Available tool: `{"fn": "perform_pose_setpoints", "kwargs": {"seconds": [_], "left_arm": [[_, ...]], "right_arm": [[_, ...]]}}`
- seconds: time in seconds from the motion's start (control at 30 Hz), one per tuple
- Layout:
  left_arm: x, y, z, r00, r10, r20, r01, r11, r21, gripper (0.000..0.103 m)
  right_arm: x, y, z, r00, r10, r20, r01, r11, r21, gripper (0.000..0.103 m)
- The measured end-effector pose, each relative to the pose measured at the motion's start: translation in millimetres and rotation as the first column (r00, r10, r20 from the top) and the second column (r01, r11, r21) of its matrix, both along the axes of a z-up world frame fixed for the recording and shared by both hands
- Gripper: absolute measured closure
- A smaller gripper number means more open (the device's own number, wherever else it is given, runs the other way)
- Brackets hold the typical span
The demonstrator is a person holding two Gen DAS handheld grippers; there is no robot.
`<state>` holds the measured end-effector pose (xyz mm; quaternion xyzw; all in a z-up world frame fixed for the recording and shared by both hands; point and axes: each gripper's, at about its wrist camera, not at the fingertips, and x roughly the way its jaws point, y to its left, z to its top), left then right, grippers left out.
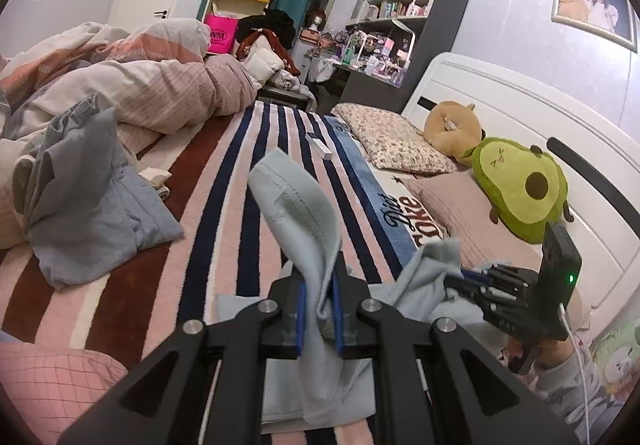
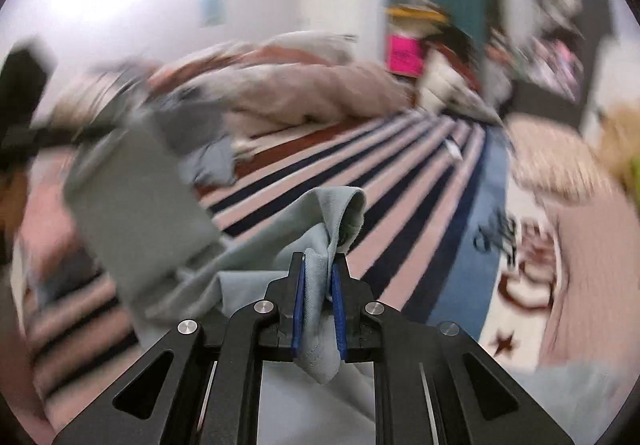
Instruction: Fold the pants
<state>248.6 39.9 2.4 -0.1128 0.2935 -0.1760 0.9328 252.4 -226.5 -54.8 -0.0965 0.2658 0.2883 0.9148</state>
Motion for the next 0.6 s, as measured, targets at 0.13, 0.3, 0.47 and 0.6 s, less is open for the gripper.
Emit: {"fn": "perform_pose_setpoints", "kwargs": {"seconds": [0.13, 0.3, 0.47, 0.6], "left_arm": [[3, -9, -5, 0.999, -0.030, -0.022, 0.030, 1.000, -0.002, 0.095], [2, -12, -4, 0.999, -0.038, -0.020, 0.038, 0.999, -0.009, 0.095], [1, -12, -4, 0.999, -0.033, -0.028, 0.033, 0.999, -0.009, 0.095], [-1, -10, -6, 0.999, -0.032, -0.037, 0.031, 0.999, -0.015, 0.095]], "right_arm": [[-5, -10, -34, 0.985, 0.029, -0.168, -0.042, 0.996, -0.073, 0.094], [-4, -33, -57, 0.949, -0.173, -0.262, 0.126, 0.974, -0.186, 0.059], [5, -10, -26, 0.985, -0.082, -0.153, 0.059, 0.987, -0.151, 0.057], [21, 47, -53, 0.987, 0.082, -0.138, -0.130, 0.914, -0.385, 0.058]]}}
